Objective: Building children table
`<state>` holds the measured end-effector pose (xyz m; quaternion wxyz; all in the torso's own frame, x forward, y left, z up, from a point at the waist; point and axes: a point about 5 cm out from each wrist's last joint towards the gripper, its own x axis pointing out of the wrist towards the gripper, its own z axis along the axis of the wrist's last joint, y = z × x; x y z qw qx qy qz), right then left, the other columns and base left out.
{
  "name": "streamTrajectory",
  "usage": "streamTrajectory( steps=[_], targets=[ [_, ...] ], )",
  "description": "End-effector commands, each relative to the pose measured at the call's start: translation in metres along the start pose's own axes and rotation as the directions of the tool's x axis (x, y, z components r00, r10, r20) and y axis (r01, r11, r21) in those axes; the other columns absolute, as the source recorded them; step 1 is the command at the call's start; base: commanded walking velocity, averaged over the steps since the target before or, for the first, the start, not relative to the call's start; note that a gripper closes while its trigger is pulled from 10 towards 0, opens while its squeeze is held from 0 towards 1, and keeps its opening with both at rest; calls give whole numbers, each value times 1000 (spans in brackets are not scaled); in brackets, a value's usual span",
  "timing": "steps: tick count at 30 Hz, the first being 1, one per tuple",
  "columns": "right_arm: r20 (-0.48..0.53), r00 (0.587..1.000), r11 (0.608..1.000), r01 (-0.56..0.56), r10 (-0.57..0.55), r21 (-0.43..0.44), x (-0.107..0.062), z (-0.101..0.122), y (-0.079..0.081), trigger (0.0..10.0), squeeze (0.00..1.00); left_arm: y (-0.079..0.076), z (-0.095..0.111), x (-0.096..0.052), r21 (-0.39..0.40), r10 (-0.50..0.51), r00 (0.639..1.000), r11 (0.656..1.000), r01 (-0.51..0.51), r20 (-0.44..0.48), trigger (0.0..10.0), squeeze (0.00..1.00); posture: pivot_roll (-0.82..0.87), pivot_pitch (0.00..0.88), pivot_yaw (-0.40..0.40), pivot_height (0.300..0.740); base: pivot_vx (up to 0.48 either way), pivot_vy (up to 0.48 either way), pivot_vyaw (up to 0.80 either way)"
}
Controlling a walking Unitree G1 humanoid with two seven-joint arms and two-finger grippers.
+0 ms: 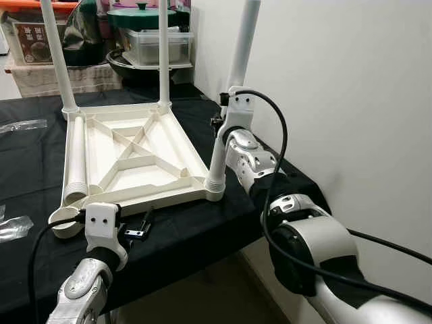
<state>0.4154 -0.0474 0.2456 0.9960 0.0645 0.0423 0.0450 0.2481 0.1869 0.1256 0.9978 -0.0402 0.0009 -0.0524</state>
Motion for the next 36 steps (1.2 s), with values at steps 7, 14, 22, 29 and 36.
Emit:
streamTrajectory(
  steps=[7, 14, 22, 29, 36],
  targets=[
    [-70, 997, 998, -25, 29, 57, -1, -14, 3, 10000, 0, -3, -4, 2, 9, -11, 1000, 1000, 11, -16, 10000, 0, 62, 0, -131, 740, 0, 0, 0],
    [-62, 998, 997, -29, 33, 66, 0, -11, 3, 10000, 0, -3, -4, 3, 9, -11, 1000, 1000, 11, -15, 10000, 0, 63, 0, -131, 740, 0, 0, 0],
    [-58, 997, 996, -37, 41, 79, 0, -9, 4, 10000, 0, -3, -3, 3, 11, -14, 1000, 1000, 14, -14, 10000, 0, 59, 0, -127, 740, 0, 0, 0],
    [-51, 998, 995, -40, 45, 89, 0, -7, 5, 10000, 0, -3, -3, 4, 12, -16, 1000, 1000, 16, -14, 10000, 0, 61, 0, -126, 740, 0, 0, 0],
    [-10, 998, 993, -53, 55, 106, -1, 1, 8, 10000, 1000, -2, -4, 3, 13, -15, 1000, 1000, 16, -16, 10000, 0, 62, 0, -126, 740, 0, 0, 0]
  ],
)
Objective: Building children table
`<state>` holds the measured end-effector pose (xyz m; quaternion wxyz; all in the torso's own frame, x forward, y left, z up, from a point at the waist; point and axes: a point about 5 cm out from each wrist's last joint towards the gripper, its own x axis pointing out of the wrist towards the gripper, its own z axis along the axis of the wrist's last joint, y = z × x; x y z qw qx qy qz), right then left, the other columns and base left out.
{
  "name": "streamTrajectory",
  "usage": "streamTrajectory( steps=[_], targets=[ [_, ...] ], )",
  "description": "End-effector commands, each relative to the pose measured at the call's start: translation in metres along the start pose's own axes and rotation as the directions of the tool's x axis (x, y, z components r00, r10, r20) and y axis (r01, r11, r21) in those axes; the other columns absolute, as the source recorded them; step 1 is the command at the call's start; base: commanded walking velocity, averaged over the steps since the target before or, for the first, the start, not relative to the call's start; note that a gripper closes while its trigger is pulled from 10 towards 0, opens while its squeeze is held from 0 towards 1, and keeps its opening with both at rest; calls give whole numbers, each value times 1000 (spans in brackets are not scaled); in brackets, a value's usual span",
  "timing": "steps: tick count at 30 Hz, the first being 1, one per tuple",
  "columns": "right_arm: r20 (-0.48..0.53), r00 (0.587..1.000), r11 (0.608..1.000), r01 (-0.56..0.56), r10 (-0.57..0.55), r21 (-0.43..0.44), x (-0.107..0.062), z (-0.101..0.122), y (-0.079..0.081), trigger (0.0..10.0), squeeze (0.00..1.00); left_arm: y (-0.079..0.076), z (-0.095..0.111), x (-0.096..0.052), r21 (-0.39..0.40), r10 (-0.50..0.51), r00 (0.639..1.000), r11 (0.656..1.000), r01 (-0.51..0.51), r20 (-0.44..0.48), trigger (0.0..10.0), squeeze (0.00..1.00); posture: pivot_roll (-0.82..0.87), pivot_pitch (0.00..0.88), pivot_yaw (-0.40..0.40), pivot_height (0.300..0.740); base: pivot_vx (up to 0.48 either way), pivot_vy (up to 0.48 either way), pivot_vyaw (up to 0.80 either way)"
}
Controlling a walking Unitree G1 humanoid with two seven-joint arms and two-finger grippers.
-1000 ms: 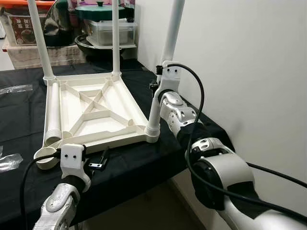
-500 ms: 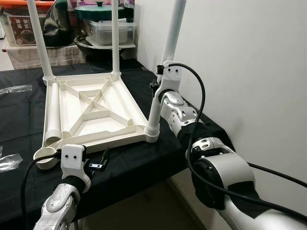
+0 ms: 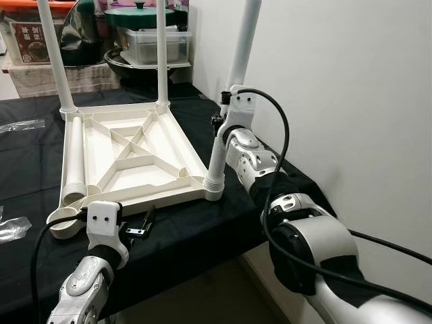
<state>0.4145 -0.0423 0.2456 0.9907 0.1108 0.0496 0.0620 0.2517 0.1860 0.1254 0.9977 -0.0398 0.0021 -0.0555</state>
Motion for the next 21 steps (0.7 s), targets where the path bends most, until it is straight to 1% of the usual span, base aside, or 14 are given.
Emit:
streamTrajectory(
  steps=[1, 3, 5, 8, 12, 14, 21],
  targets=[
    [7, 1000, 1000, -22, 21, 18, 0, 4, 4, 10000, 1000, -2, -3, 0, 12, -9, 1000, 1000, 10, -13, 10000, 0, 62, 0, -126, 740, 0, 0, 0],
    [13, 1000, 999, -26, 25, 20, 0, 5, 4, 10000, 1000, -2, -3, 0, 12, -9, 1000, 1000, 10, -13, 10000, 0, 62, 0, -126, 740, 0, 0, 0],
    [19, 999, 998, -41, 41, 40, -1, 8, 7, 10000, 1000, -2, -3, 0, 13, -10, 1000, 1000, 10, -13, 10000, 0, 61, 0, -124, 740, 0, 0, 0],
    [41, 997, 997, -60, 58, 38, -1, 13, 10, 10000, 1000, -2, -4, -1, 13, -11, 1000, 1000, 12, -14, 10000, 0, 60, 0, -123, 740, 0, 0, 0],
    [61, 996, 997, -64, 62, 33, -2, 18, 10, 10000, 1000, -2, -4, -1, 12, -12, 1000, 1000, 12, -15, 10000, 0, 60, 0, -122, 740, 0, 0, 0],
    [77, 995, 997, -65, 62, 35, -2, 23, 5, 10000, 1000, -2, -4, -1, 12, -11, 1000, 1000, 11, -15, 10000, 0, 60, 0, -123, 740, 0, 0, 0],
    [97, 992, 996, -79, 76, 28, -3, 30, -2, 10000, 1000, -1, -4, -1, 12, -13, 1000, 1000, 13, -16, 10000, 0, 54, 0, -117, 740, 0, 0, 0]
  ],
)
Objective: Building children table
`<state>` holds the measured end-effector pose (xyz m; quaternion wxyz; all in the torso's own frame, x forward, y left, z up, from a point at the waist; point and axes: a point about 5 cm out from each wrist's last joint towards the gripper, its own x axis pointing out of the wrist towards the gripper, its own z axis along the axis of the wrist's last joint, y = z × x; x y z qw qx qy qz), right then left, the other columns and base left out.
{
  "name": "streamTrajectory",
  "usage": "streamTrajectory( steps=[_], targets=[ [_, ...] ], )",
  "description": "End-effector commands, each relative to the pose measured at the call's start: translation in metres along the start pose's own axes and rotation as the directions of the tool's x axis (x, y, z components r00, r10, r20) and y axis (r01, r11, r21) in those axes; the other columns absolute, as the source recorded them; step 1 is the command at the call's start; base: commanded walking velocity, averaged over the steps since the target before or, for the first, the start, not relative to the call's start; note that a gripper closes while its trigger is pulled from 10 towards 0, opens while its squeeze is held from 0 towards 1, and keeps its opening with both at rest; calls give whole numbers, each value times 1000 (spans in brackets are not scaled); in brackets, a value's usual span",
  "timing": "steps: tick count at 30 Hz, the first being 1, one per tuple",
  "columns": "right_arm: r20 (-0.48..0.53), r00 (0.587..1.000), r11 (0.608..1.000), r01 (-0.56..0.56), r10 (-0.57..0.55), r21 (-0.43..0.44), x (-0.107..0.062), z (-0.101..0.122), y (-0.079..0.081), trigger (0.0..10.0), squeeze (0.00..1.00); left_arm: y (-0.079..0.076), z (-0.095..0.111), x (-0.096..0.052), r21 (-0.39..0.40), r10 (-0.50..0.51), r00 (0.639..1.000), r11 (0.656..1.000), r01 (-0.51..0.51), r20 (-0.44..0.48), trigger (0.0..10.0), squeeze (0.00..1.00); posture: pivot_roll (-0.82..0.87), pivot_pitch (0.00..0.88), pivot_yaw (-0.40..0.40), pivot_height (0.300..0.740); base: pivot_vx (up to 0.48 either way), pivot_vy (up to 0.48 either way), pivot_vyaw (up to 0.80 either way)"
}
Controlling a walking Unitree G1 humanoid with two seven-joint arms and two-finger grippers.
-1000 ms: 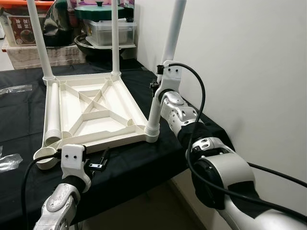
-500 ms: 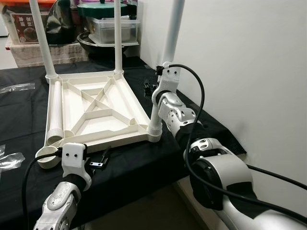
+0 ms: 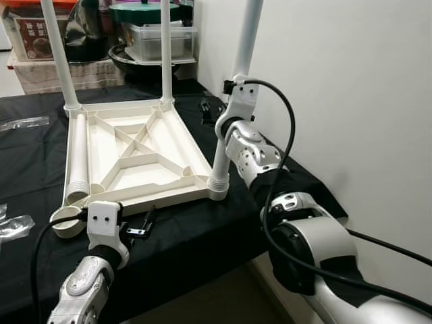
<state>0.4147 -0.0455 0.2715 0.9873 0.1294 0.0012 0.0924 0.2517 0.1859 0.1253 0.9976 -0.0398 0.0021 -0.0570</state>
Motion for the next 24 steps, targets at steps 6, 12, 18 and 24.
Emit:
streamTrajectory(
  steps=[6, 12, 18, 24],
  targets=[
    [12, 999, 999, -30, 30, -15, -2, 8, -10, 10000, 1000, -2, -3, 0, 13, -18, 1000, 1000, 18, -16, 10000, 0, 53, 0, -111, 740, 0, 0, 0],
    [19, 995, 994, -92, 94, -59, -2, 15, -19, 10000, 1000, -1, -3, 1, 15, -19, 1000, 1000, 19, -14, 10000, 0, 56, 0, -112, 740, 0, 0, 0],
    [-12, 984, 977, -180, 180, -115, -4, 19, -32, 10000, 1000, -1, -3, 0, 14, -19, 1000, 1000, 19, -15, 10000, 0, 54, 0, -110, 740, 0, 0, 0],
    [-54, 944, 933, -329, 325, -144, -6, 21, -34, 10000, 0, -1, -3, 1, 13, -20, 1000, 1000, 20, -13, 10000, 0, 53, 0, -111, 740, 0, 0, 0]
  ],
)
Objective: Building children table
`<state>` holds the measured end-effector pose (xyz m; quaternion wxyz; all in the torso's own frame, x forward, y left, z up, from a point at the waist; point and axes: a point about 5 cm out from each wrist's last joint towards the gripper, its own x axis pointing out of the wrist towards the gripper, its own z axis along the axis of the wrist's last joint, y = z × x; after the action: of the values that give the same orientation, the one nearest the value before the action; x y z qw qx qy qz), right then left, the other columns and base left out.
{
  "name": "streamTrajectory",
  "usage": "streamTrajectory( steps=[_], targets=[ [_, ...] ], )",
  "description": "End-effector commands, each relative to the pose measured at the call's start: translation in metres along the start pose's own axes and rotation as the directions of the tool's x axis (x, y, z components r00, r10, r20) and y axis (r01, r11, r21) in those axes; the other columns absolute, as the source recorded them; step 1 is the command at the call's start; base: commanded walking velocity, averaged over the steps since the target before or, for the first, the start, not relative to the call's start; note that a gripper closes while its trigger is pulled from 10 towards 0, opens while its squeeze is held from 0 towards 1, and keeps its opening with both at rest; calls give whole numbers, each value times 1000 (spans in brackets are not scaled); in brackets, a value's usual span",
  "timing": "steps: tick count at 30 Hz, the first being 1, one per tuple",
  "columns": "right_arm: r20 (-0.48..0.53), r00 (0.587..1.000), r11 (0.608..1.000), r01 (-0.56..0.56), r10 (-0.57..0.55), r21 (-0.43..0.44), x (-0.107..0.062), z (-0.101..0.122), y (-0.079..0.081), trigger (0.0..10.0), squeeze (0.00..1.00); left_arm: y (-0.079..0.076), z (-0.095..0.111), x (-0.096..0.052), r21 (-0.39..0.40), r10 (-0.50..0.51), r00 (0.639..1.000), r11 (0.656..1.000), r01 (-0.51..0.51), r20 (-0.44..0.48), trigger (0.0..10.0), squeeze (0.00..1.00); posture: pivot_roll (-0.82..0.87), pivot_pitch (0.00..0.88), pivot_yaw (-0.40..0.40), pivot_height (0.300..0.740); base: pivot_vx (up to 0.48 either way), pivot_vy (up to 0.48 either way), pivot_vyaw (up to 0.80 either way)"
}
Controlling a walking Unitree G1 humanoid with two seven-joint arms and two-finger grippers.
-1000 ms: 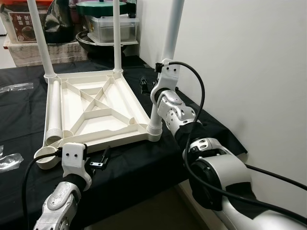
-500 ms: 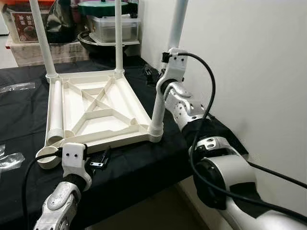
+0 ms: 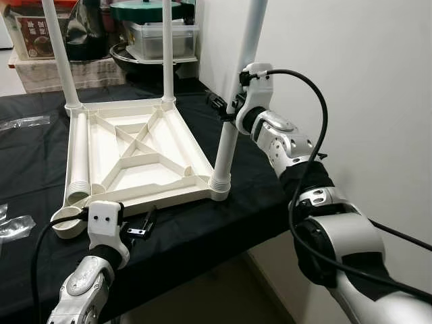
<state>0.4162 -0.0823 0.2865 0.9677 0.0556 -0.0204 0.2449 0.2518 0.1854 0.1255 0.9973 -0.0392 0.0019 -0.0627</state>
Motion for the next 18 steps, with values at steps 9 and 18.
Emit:
streamTrajectory(
  steps=[9, 18],
  targets=[
    [-40, 993, 994, -109, 109, -1, -6, -12, -10, 10000, 0, -1, -3, 0, 11, -14, 1000, 1000, 14, -14, 10000, 0, 56, 0, -108, 740, 0, 0, 0],
    [-31, 977, 976, -208, 210, 63, -13, -23, -18, 8824, 0, -1, -3, -1, 11, -11, 1000, 1000, 11, -16, 10000, 0, 63, 0, -112, 740, 0, 0, 0]
  ],
)
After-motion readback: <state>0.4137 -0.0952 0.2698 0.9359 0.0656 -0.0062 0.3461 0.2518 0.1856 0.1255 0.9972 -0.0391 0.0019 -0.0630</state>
